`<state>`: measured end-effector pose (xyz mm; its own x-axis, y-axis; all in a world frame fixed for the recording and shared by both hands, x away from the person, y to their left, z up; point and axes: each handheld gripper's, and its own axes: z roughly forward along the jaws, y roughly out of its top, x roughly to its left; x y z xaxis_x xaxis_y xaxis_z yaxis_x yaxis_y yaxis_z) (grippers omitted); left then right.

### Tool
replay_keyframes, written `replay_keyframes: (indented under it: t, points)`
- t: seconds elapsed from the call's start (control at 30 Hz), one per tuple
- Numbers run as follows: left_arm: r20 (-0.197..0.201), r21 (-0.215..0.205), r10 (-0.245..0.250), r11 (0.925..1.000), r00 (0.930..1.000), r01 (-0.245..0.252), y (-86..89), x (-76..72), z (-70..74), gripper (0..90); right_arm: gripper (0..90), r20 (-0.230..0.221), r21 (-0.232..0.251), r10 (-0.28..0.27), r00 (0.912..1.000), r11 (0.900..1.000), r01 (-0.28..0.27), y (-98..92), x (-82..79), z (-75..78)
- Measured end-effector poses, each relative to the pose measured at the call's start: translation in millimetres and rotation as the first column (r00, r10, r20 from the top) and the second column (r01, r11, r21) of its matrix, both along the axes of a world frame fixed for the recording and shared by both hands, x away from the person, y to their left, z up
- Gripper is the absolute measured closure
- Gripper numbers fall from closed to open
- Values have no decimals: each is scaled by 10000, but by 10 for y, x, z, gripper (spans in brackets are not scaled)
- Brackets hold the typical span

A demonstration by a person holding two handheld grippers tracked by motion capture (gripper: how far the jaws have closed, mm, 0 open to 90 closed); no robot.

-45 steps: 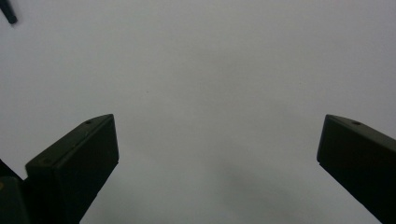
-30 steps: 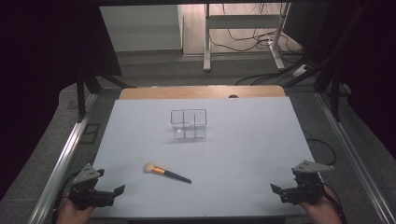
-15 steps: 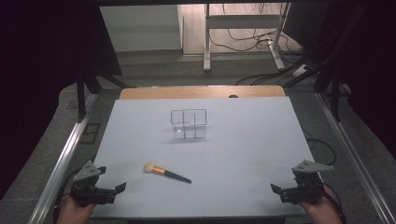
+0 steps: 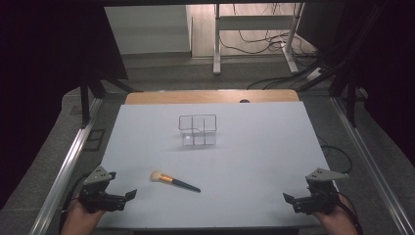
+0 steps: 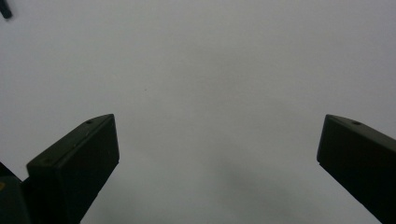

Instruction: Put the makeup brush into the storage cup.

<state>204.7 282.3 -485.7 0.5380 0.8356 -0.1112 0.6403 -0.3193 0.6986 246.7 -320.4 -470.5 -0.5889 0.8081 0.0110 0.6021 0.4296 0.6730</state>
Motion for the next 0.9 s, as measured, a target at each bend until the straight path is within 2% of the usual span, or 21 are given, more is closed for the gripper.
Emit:
replay_keyframes:
  t: [0.5,0.9]
  points:
    - [-220,514,-522,9973,9984,533,-107,92,64,0,0,-14,-59,-29,10000,10000,29,10,0,5]
    - [-306,622,-856,9942,9959,874,-146,167,150,0,0,41,-45,-65,10000,10000,65,14,4,8]
